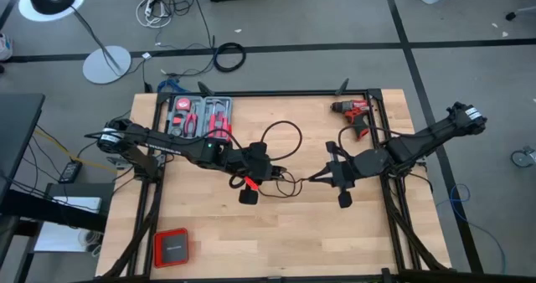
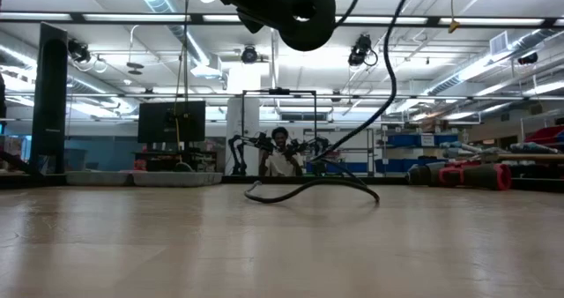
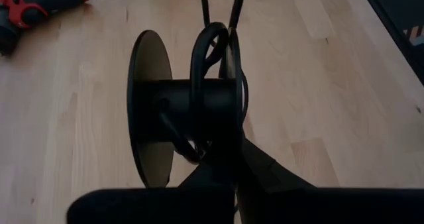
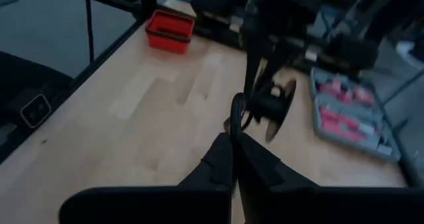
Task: Coil cords
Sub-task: Coil the black wire on the spool
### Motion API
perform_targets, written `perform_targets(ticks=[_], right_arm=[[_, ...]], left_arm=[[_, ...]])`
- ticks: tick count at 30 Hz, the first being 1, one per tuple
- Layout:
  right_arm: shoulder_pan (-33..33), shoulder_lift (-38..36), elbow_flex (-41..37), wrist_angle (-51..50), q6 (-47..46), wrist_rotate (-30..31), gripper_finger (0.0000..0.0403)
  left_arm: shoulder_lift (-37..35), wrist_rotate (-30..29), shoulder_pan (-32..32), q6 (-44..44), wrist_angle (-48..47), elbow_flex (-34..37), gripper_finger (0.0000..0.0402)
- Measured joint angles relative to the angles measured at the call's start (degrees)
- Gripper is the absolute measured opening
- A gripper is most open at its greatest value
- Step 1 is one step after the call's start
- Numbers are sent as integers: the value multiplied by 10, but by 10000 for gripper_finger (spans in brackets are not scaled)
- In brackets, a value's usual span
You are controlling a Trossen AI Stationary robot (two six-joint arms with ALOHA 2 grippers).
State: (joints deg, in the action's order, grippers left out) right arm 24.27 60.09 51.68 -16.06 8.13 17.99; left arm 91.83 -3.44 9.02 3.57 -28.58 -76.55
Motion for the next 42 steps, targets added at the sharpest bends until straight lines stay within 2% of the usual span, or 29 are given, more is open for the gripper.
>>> perform_targets(ticks=[5, 11, 15, 22, 31, 40, 42], right_arm=[[-22, 3, 0, 45, 55, -4, 3], [-75, 8, 0, 75, 113, -50, 3], [-121, 34, 0, 86, 171, -111, 3], [-165, 79, 0, 180, 241, -188, 3], [-219, 145, 0, 218, 260, -265, 4], [-271, 175, 0, 240, 255, -399, 4], [-277, 178, 0, 236, 249, -412, 5]], left_arm=[[0, 0, 0, 3, 0, 0, 0], [0, 13, 0, 8, 9, 0, 0], [0, 34, 0, 10, 23, 0, 0], [13, 61, 0, 22, 43, 0, 0], [28, 63, -5, 84, 86, 1, 0], [28, 98, -11, 149, 89, 1, 0], [28, 108, -12, 164, 93, 1, 0]])
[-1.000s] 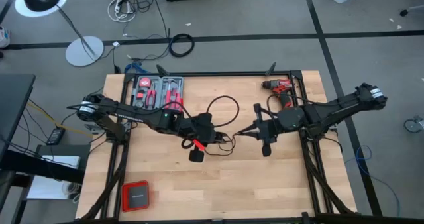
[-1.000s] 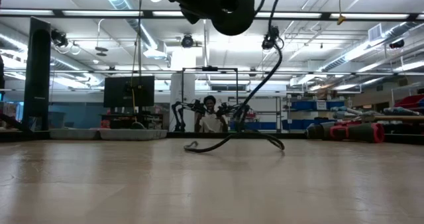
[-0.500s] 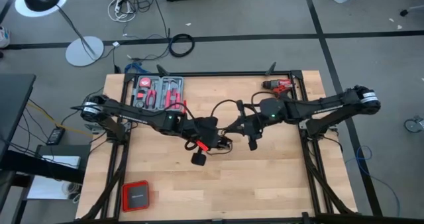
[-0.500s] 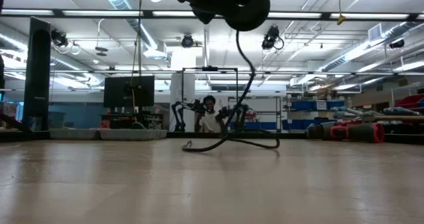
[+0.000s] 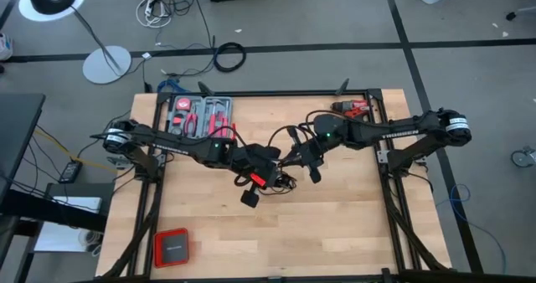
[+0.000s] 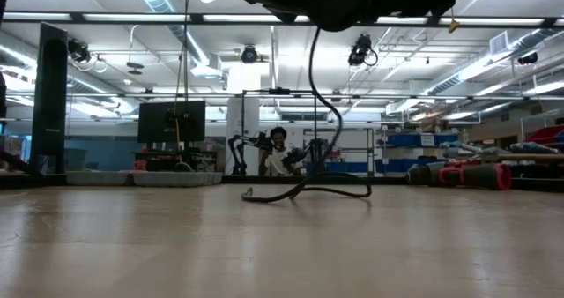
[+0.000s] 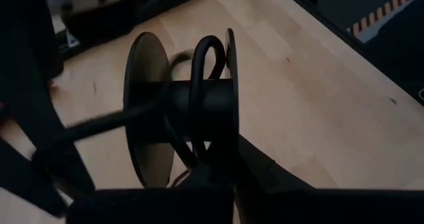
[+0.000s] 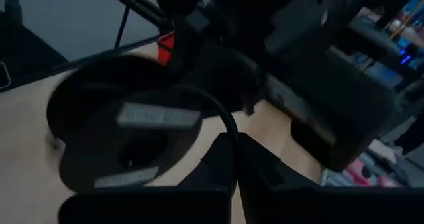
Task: Coil cords
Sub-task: Coil the black wire on the spool
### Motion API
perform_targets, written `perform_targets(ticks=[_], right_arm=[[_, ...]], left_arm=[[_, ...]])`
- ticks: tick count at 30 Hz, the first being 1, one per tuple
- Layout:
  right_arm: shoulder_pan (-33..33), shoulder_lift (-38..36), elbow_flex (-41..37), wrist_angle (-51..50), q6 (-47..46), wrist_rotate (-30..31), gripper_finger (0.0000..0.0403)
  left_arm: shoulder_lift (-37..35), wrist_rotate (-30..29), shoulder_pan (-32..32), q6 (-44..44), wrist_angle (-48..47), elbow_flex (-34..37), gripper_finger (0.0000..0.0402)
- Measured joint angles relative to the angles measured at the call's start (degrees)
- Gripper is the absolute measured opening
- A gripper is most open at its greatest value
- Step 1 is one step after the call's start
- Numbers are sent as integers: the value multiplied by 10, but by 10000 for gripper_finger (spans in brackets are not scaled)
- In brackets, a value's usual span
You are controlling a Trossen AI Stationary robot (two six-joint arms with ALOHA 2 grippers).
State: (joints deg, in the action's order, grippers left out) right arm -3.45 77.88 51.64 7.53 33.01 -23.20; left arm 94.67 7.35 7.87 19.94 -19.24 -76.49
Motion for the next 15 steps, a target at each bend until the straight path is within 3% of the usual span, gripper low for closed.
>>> perform_targets(ticks=[15], right_arm=[[-7, 66, -10, 16, -57, -40, 5]], left_arm=[[0, 33, -2, 53, 17, 0, 0]])
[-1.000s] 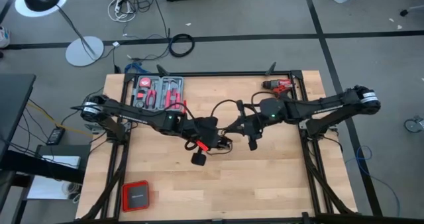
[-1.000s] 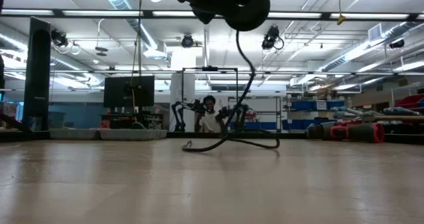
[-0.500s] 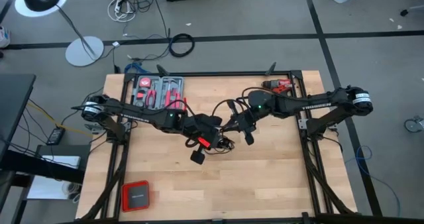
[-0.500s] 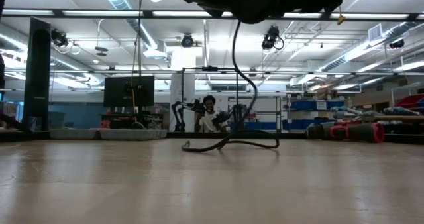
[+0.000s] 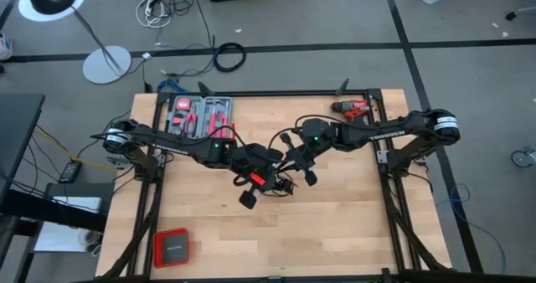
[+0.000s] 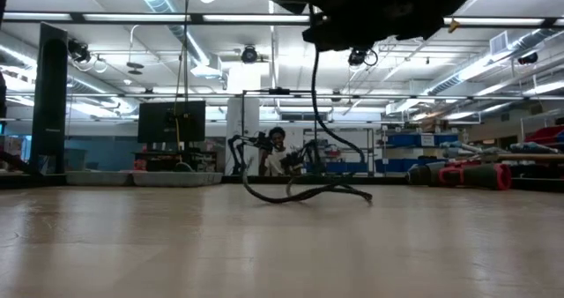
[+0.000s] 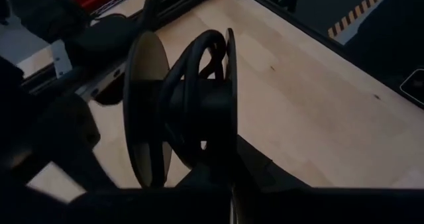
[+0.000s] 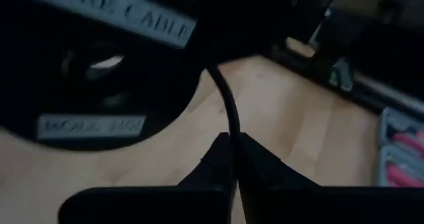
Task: Coil cords
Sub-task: Coil the black wire on the spool
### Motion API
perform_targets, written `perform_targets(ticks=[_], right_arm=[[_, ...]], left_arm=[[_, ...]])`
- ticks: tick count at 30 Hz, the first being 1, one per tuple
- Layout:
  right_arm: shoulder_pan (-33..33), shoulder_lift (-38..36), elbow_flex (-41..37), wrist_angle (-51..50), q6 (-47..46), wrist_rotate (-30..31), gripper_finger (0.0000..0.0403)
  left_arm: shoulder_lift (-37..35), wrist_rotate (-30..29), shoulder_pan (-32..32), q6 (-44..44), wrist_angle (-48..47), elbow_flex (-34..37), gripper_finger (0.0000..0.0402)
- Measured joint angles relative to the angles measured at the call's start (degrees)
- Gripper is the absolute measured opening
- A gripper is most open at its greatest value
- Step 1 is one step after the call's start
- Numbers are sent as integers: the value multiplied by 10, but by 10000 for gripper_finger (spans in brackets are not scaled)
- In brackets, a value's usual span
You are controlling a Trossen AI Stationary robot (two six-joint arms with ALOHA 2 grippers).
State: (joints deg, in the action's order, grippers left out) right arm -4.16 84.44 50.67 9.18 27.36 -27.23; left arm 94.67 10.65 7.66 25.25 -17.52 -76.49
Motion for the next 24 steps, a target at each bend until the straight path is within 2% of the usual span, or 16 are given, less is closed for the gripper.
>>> perform_targets(ticks=[17, 24], right_arm=[[19, -2, -91, 59, -106, -15, 5], [37, -14, -112, 56, -137, 19, 5]], left_arm=[[-2, -35, -1, 13, -6, 0, 0], [-5, -71, -1, -13, -29, 0, 0]])
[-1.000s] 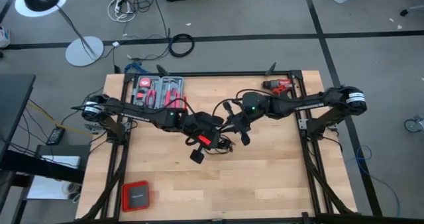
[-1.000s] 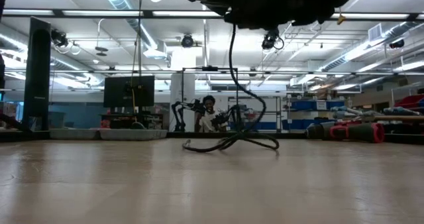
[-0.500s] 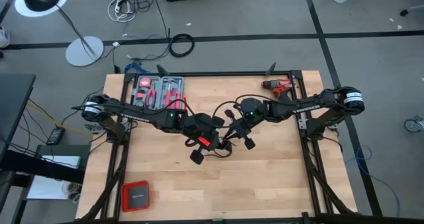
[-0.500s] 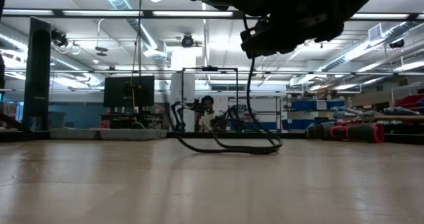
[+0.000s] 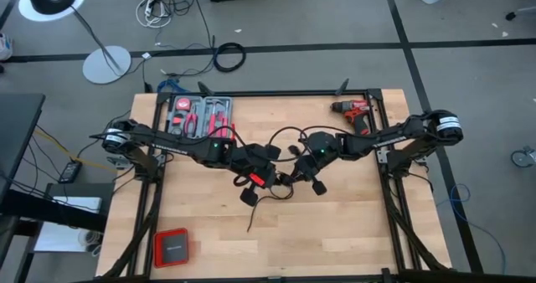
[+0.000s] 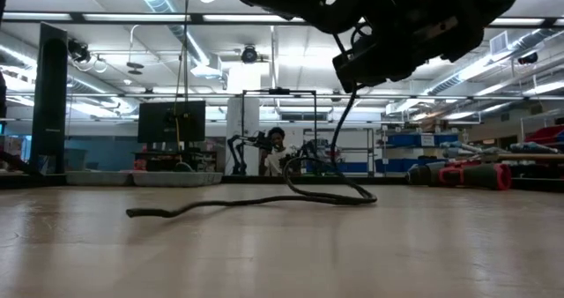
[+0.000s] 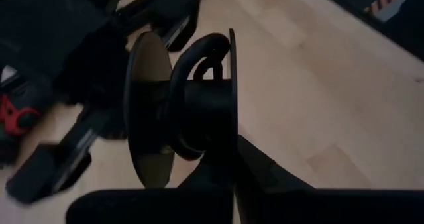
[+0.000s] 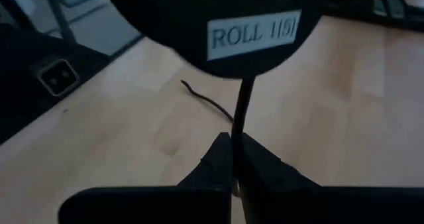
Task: Coil cords
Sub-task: Coil the black wire on the spool
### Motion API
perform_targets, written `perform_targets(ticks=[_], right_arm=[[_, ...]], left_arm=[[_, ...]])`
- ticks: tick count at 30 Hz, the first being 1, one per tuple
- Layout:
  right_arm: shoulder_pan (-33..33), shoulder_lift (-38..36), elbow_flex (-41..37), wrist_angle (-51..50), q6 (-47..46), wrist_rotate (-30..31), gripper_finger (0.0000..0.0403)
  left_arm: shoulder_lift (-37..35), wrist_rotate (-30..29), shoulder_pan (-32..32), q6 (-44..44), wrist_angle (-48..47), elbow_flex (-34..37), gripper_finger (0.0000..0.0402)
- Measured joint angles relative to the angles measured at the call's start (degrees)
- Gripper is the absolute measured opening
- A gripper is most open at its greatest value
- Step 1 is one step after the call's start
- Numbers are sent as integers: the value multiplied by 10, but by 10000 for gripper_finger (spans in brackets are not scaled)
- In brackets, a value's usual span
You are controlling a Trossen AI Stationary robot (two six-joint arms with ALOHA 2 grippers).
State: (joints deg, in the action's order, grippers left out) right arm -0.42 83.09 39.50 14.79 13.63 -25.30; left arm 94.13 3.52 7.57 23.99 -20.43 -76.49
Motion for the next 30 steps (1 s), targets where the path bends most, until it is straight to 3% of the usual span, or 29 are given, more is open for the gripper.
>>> perform_targets(ticks=[8, 15, 19, 30], right_arm=[[4, -37, -41, 9, -72, 54, 22], [11, -35, -90, 108, -127, 72, 64], [20, -35, -112, 166, -138, 100, 59], [22, -30, -112, 177, -139, 108, 38]], left_arm=[[-1, -39, 0, -2, -3, -1, 0], [-2, -49, 0, 1, 4, -1, 0], [-2, -50, 0, 2, 15, -1, 0], [-2, -52, 0, 10, 53, -1, 0]])
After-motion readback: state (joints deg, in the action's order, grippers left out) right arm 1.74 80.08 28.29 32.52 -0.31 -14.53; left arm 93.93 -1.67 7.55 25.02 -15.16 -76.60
